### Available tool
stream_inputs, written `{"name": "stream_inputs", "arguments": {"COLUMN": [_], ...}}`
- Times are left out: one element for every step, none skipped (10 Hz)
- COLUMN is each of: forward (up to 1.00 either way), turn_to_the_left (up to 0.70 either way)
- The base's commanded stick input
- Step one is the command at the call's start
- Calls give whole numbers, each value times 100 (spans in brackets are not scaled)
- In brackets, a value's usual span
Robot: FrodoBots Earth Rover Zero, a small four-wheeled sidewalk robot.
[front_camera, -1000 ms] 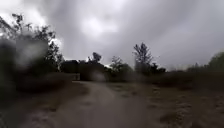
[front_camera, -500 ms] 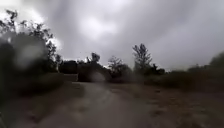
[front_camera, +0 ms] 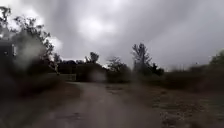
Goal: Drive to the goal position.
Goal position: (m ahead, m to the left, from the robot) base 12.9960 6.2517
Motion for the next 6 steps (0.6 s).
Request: {"name": "stream_inputs", "arguments": {"forward": [70,70,70,70,70,70], "turn_to_the_left": [0,0,0,0,0,0]}}
